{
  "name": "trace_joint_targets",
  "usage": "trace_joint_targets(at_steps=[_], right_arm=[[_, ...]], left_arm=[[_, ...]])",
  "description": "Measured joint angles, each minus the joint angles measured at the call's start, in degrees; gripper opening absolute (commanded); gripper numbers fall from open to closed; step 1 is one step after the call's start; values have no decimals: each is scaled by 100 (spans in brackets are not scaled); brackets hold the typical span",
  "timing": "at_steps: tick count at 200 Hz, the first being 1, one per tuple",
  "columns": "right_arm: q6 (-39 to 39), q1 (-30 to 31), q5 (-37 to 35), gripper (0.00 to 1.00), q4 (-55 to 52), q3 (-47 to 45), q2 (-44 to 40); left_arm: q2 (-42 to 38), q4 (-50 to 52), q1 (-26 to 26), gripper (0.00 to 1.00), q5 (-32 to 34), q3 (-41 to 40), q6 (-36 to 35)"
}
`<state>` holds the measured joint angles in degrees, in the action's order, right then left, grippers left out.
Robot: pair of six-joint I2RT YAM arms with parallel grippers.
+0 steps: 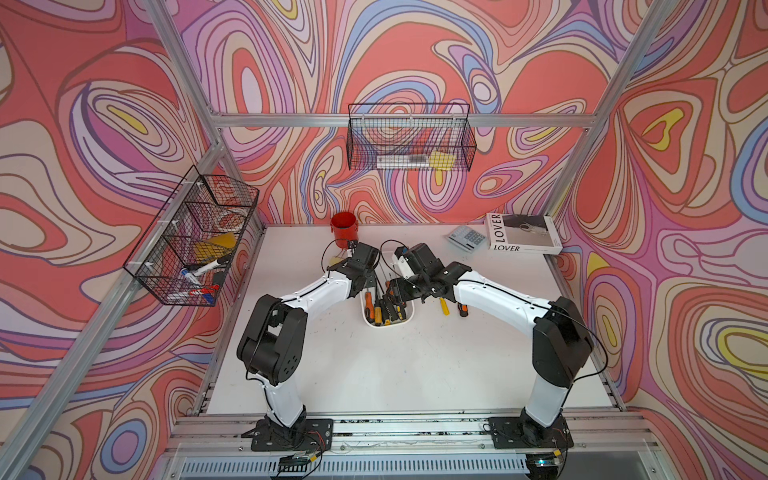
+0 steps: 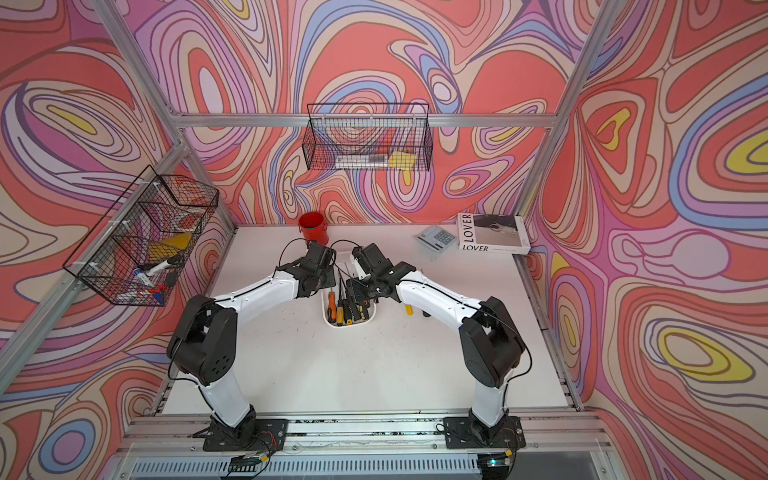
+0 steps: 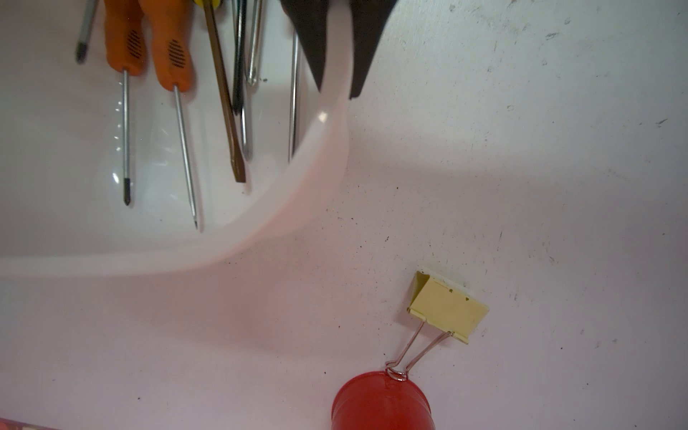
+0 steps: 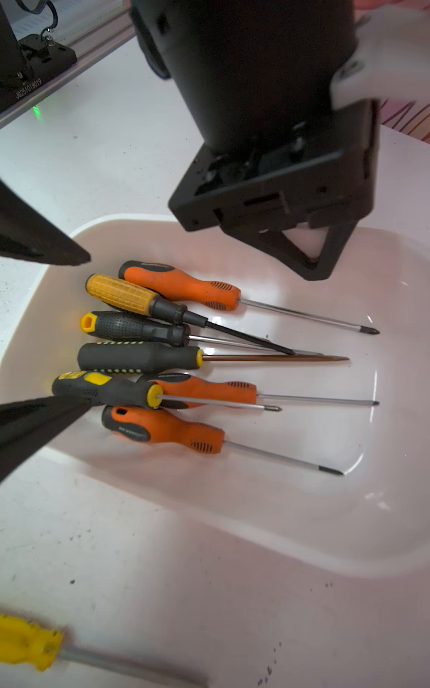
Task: Take out the screwdriver from the storage box
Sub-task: Pick up the screwdriver from the storage box.
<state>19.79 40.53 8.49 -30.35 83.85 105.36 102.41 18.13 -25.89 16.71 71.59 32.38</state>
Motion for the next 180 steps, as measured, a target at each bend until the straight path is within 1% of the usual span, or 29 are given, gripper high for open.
trace_joint_targets(at_steps=[20,37,97,138,158,180], right_arm=[[72,22,-2,55,-52,83,219],[129,42,-63,58,-155,151,369],[376,229,-581,59,-658,518,852],[579,245,-894,60,-960,557,1005],[686,243,-986,59,-1051,575,1021],[809,247,-1019,55,-1080,660,1154]], left_arm=[[0,2,0,0,0,0,0],[0,2,0,0,2,0,0],[-61,2,0,0,2,0,-2],[-68,4,0,0,4,0,-2],[-68,4,0,0,2,0,-2],[-68,4,0,0,4,0,-2]])
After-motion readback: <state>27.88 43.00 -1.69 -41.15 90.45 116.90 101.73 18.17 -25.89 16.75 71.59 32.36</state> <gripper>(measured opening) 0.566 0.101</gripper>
